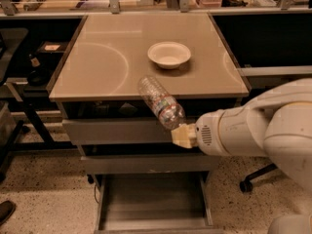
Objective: Place water bottle into bottom drawer
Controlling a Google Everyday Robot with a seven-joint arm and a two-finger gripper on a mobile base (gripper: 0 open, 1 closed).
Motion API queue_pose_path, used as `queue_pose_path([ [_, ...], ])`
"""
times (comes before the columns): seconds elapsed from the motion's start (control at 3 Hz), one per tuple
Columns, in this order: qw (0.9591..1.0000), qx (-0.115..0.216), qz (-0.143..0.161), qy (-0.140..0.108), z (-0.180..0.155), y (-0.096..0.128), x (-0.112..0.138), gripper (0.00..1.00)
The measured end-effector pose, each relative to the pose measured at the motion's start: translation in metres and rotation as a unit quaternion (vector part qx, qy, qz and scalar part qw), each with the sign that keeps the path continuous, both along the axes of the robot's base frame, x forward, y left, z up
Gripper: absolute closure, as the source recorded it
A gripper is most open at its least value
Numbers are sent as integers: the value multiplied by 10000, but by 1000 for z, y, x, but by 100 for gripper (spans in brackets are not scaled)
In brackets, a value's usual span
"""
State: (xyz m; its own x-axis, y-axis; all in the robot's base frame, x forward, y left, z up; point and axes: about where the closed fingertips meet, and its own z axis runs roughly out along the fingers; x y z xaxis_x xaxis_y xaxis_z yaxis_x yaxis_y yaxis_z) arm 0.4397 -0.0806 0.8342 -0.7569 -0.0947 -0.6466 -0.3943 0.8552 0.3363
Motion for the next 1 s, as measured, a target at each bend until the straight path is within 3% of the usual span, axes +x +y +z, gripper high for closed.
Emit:
queue_pose_path([
  [0.67,9954,636,-43,718,-86,4,-24,100],
  [1.0,9895,882,-149,1136,-116,-12,-32,100],
])
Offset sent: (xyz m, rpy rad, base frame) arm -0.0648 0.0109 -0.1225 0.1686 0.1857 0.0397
